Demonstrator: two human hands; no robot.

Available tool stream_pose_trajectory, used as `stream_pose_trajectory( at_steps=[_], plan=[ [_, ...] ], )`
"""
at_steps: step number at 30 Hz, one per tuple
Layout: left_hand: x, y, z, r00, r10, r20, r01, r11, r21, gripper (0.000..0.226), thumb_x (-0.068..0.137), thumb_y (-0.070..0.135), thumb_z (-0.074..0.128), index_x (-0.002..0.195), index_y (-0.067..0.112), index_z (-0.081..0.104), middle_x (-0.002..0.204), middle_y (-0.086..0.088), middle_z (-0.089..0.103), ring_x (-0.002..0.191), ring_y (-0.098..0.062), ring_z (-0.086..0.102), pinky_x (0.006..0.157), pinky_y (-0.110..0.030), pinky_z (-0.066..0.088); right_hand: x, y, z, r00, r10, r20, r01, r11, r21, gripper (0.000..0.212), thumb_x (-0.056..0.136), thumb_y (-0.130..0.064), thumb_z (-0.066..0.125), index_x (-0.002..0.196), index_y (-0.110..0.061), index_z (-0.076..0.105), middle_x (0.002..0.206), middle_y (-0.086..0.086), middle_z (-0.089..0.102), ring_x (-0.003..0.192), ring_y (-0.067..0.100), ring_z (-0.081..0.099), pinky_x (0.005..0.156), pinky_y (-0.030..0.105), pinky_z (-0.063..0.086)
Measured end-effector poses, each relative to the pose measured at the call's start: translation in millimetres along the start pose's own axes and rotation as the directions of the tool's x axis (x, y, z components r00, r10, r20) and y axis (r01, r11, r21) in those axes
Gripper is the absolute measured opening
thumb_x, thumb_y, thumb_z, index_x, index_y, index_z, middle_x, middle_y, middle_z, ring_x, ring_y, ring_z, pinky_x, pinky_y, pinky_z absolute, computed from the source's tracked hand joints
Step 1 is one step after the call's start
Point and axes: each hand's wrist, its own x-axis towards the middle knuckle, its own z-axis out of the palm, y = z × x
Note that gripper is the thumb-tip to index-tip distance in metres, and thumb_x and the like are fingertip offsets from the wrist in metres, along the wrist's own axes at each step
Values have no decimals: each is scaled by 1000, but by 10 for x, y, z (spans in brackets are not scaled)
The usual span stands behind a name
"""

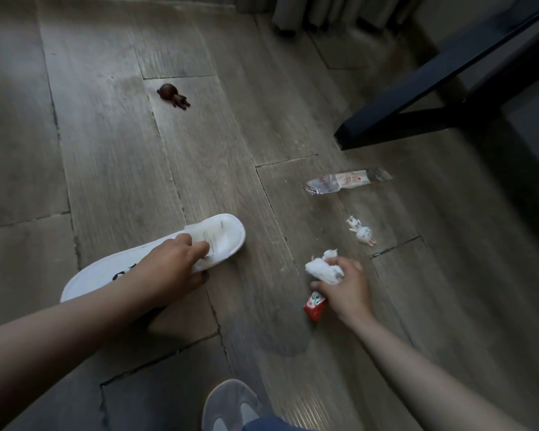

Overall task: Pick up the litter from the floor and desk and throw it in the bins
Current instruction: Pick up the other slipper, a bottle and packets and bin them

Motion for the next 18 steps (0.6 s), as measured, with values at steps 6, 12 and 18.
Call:
stream_pose_trajectory(
  at_steps=[6, 12, 18],
  plan=[
    [54, -5, -43, 999, -34, -19, 33, 999, -31, 38, 87, 40, 61, 117, 18, 55, 104, -7, 53, 92, -25, 57, 77, -30, 41, 663, 31, -453, 972, 28, -232, -46, 996, -71, 45, 64, -2, 83, 106, -8, 67, 118, 19, 53, 95, 26, 55, 78, 17, 34],
    [111, 2, -40, 999, -41, -17, 41, 999, -13, 33, 88, 41, 57, 112, 18, 53, 99, -3, 50, 87, -20, 54, 73, -28, 38, 1086, 164, -504, 971, 178, -157, -191, 978, -77, 64, 68, -5, 83, 127, -8, 59, 126, 21, 56, 111, 32, 57, 96, 30, 42],
    [132, -45, -4, 1000, -8, -23, 8, 1000, -11, 32, 89, 44, 55, 113, 22, 51, 95, 1, 45, 80, -16, 51, 67, -24, 33, 1143, 148, -213, 978, 127, -163, -171, 942, -289, 45, 87, -16, 65, 130, -6, 54, 131, 25, 46, 118, 41, 44, 97, 35, 36]
  ],
)
